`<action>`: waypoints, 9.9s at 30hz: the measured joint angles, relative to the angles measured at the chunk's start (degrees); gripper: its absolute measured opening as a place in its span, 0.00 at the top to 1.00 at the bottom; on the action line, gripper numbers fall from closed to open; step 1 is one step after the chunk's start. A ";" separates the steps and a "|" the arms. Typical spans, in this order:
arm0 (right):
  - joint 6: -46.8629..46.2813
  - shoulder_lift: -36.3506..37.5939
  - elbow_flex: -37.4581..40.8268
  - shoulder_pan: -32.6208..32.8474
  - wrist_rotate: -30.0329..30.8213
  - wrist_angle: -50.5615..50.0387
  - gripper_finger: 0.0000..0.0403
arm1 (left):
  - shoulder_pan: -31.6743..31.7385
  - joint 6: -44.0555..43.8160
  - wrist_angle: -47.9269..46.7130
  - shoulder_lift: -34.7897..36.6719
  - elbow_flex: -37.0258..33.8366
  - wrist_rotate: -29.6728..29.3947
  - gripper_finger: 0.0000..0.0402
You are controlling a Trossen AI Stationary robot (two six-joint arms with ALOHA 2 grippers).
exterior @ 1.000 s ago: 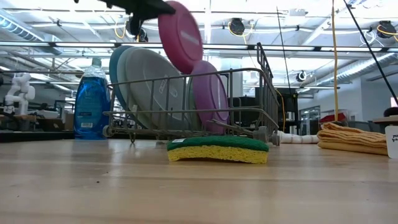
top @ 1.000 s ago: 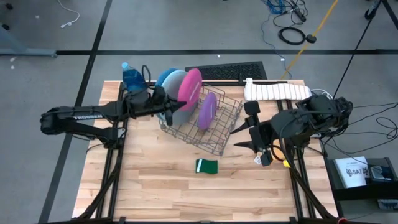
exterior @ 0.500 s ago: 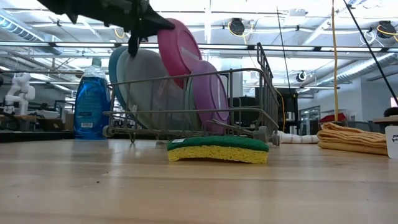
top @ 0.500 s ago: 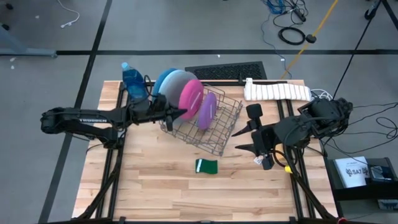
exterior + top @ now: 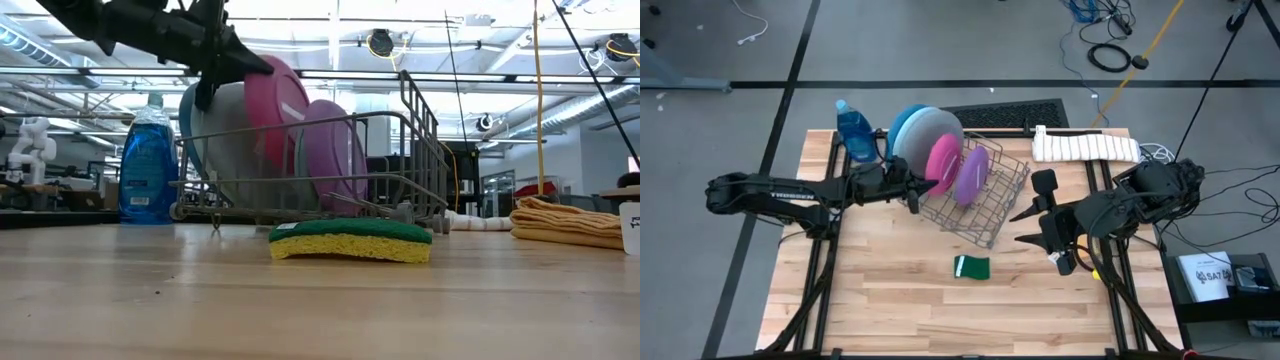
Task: Sort dishes
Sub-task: Put the pink plate in the dish rack, then return to Home Position
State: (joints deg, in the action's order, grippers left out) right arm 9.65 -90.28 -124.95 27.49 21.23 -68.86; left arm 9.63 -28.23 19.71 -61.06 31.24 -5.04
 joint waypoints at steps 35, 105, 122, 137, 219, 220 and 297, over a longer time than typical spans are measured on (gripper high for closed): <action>-0.44 -1.51 0.02 0.00 -0.30 -0.26 0.60 | -1.40 6.57 12.15 -9.63 0.02 -2.94 0.98; -1.51 -2.55 2.27 0.00 -0.57 -0.92 0.60 | -2.94 18.08 4.25 3.13 0.13 -7.94 0.51; -1.36 -2.62 27.54 -1.91 -5.81 25.87 0.60 | -11.41 13.72 0.23 3.08 0.13 -9.42 0.51; 0.69 -0.89 38.84 -4.40 -3.26 47.43 0.65 | -30.18 18.83 2.66 2.47 -1.96 -39.63 0.54; 8.57 90.18 124.13 -2.08 7.81 78.92 1.00 | -32.20 34.06 -7.49 54.80 -26.77 -30.79 0.99; 8.34 90.18 124.13 -2.08 8.42 78.65 1.00 | -32.20 33.29 -9.54 56.14 -26.77 -30.82 0.99; 2.38 90.12 124.06 -2.08 19.04 73.31 0.99 | -32.20 25.61 -24.48 60.83 -28.15 -29.07 0.99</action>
State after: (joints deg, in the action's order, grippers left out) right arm 12.03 -0.16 -0.89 25.41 40.27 4.45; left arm -22.57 -2.62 -4.77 -0.23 3.09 -34.11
